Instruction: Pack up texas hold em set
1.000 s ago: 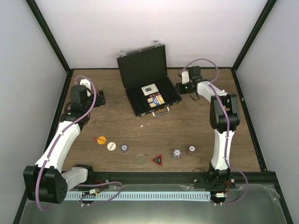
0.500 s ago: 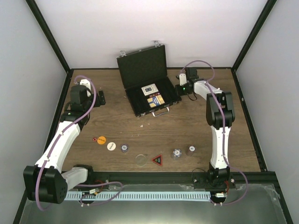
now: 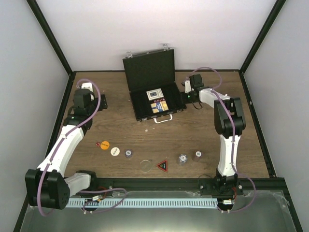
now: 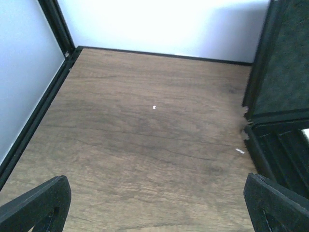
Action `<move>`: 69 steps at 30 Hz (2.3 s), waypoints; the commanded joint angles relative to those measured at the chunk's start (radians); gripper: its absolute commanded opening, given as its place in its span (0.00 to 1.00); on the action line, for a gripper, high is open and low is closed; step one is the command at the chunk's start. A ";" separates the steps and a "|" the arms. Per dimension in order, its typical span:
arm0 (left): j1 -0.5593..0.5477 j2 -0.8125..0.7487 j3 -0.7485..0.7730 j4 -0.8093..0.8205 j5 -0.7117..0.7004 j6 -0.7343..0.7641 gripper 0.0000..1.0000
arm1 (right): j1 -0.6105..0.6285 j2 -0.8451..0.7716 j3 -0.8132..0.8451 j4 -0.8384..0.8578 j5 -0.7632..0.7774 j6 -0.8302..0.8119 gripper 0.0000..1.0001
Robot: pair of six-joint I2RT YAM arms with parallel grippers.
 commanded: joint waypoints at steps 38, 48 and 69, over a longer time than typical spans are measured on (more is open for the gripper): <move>-0.048 -0.036 0.002 -0.021 0.070 -0.027 1.00 | 0.026 -0.675 -0.631 -0.127 0.123 0.336 0.82; -0.053 -0.063 0.005 -0.025 0.057 -0.033 1.00 | 0.047 -0.929 -0.739 -0.344 0.121 0.486 0.95; -0.081 -0.079 0.001 -0.019 0.078 -0.033 1.00 | 0.237 -1.069 -0.869 -0.555 0.184 0.764 0.83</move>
